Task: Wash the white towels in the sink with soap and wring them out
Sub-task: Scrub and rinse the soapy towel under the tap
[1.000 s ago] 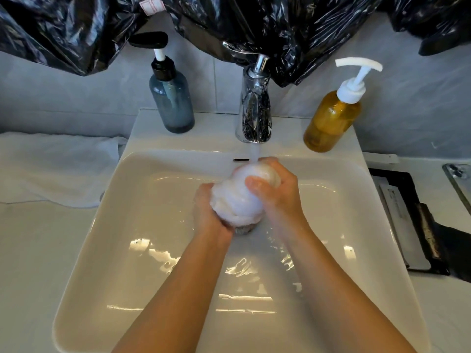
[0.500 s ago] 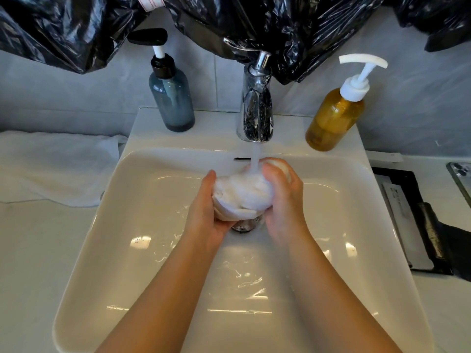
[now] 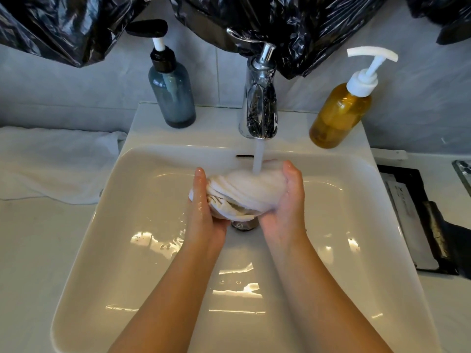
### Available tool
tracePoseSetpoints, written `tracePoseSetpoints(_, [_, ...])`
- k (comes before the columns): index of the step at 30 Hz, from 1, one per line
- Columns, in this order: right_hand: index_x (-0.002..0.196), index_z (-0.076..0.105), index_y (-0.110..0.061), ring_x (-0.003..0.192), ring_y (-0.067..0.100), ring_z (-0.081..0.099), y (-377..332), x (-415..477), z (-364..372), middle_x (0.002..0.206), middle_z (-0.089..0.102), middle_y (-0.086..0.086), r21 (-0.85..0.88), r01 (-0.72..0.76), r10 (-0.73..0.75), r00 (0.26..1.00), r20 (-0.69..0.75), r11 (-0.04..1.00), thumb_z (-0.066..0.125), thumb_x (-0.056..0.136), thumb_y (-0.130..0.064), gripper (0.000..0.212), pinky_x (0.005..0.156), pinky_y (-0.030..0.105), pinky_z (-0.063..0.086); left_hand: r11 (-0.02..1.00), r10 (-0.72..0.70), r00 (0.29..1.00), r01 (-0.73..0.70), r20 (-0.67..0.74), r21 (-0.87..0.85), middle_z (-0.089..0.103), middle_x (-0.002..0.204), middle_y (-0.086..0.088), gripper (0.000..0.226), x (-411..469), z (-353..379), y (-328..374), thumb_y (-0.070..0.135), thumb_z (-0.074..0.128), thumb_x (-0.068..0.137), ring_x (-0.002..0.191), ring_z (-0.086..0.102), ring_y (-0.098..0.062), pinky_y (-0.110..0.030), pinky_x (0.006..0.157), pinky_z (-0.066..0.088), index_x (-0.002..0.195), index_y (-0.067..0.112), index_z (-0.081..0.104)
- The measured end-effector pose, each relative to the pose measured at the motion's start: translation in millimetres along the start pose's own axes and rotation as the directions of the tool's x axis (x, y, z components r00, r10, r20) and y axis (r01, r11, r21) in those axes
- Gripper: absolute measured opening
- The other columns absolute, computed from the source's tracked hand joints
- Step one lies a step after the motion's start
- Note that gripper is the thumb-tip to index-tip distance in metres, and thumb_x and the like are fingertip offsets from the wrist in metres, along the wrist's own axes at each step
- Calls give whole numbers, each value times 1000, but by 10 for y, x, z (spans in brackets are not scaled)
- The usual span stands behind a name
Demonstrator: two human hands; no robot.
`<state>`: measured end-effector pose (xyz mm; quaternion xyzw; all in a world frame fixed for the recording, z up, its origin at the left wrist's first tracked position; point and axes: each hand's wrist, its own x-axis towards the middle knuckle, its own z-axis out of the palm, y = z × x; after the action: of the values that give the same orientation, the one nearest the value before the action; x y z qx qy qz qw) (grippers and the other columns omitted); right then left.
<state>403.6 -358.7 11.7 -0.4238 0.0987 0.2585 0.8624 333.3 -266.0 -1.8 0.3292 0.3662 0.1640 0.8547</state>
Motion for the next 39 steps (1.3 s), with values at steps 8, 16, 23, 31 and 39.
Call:
tracePoseSetpoints(8, [135, 45, 3, 130, 38, 52, 3, 34, -16, 139, 53, 25, -19, 82, -80, 994, 68, 996, 82, 70, -49, 91, 110, 53, 42, 975, -35, 989, 66, 144, -211, 71, 114, -15, 48, -46, 21, 137, 47, 45, 97, 105, 69, -28, -46, 73, 60, 116, 7, 64])
tracePoseSetpoints(16, [144, 32, 6, 139, 45, 39, 66, -45, 33, 149, 35, 35, 65, 50, -61, 981, 184, 997, 84, 73, -50, 105, 117, 61, 28, 976, 104, 980, -68, 171, -205, 59, 135, -19, 84, -49, -27, 161, 72, 37, 88, 125, 57, -32, -47, 105, 45, 138, 7, 52])
tracePoseSetpoints(23, [150, 31, 0, 143, 43, 33, -26, 9, -66, 154, 32, 30, 169, 27, -65, 972, 224, 985, 71, 87, -45, 87, 119, 63, 19, 974, 57, 979, -11, 198, -225, 60, 122, -15, 53, -10, -50, 149, 50, 43, 96, 110, 53, -30, -36, 83, 44, 122, 7, 59])
tracePoseSetpoints(31, [139, 54, -9, 130, 34, 54, -116, 86, -157, 137, 58, 18, 325, 50, -53, 999, 1, 944, 45, 95, -44, 56, 111, 47, 40, 988, -16, 955, 61, 296, -145, 62, 107, -15, 36, -86, 81, 56, 31, 50, 85, 102, 58, -27, -36, 82, 43, 111, 7, 60])
tracePoseSetpoints(39, [130, 63, -15, 120, 30, 63, -195, 100, -246, 126, 68, 11, 376, 108, -78, 992, -94, 920, 44, 96, -50, 52, 107, 44, 45, 978, -154, 939, 188, 309, -86, 48, 145, -22, 64, -123, 102, -21, 45, 41, 95, 137, 42, -37, -48, 119, 20, 144, 4, 45])
